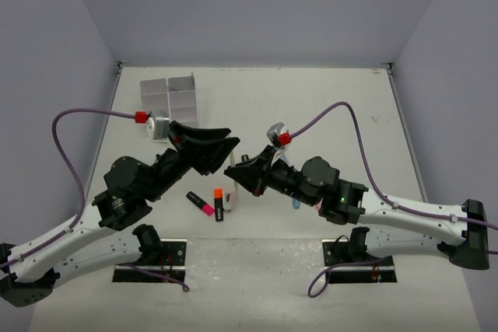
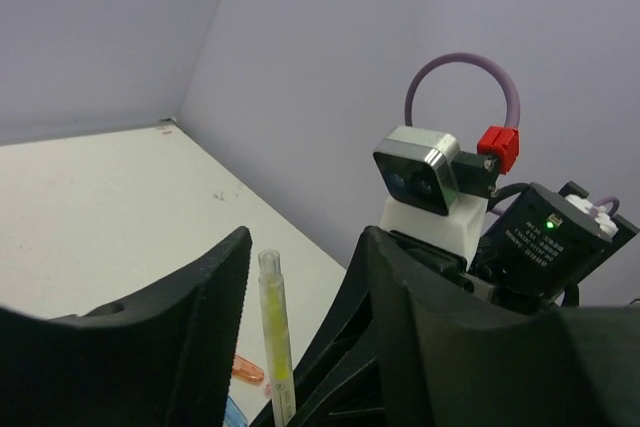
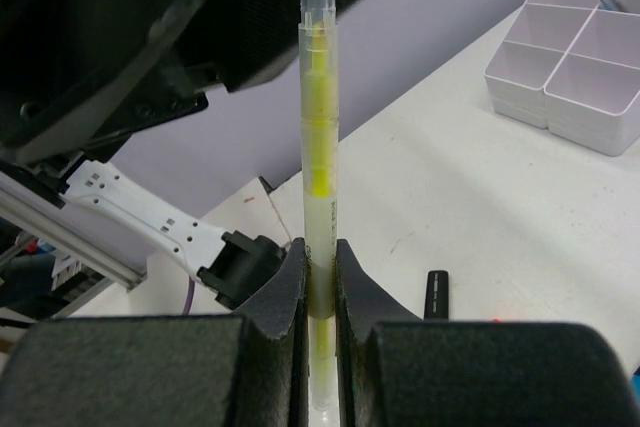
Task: Sort the stationery into containers
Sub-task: Close the pen cap on the pen.
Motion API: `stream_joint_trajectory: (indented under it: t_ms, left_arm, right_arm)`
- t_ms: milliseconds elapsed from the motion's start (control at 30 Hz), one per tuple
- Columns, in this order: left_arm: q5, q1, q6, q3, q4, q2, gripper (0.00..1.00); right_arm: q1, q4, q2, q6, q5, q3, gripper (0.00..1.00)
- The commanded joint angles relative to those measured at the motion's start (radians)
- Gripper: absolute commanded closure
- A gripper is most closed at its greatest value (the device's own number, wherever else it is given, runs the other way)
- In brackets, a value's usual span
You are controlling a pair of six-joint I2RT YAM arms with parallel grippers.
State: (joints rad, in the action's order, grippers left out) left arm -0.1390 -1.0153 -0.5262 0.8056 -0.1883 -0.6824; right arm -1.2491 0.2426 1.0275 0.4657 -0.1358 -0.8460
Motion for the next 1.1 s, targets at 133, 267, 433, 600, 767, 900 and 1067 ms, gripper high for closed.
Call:
stream_joint_trajectory:
  t_ms: [133,267,433,600,767,900,1067]
  left_arm:
    - [-0.059,0.000,0.049,0.090,0.087,-0.017,0.71]
    - [-0.067,-0.001,0.044,0.087,0.097,-0.032,0.72]
    - [-0.054,0.000,0.039,0.084,0.099,-0.050,0.82]
    - [-0.014,0.000,0.020,0.083,0.102,-0.057,1.00]
    - [0.028,0.000,-0.027,0.050,0.097,-0.054,1.00]
    - [0.063,0.000,-0.081,-0.014,0.076,-0.062,1.00]
    - [0.112,-0.003,-0.160,-0.154,-0.024,-0.042,1.00]
  right_arm:
    - [-0.001,0.023,-0.018,-0.027,0.032,0.001,1.00]
    - [-0.001,0.014,-0.019,-0.033,0.036,-0.007,1.00]
    - [-0.001,0.003,-0.029,-0.041,0.026,-0.016,1.00]
    - [-0.001,-0.016,-0.032,-0.056,-0.002,-0.042,1.00]
    - [0.002,-0.045,-0.024,-0.102,-0.054,-0.117,1.00]
    - [0.026,-0.107,0.012,-0.160,-0.083,-0.261,1.00]
    - [0.106,-0.163,0.076,-0.180,-0.060,-0.474,1.00]
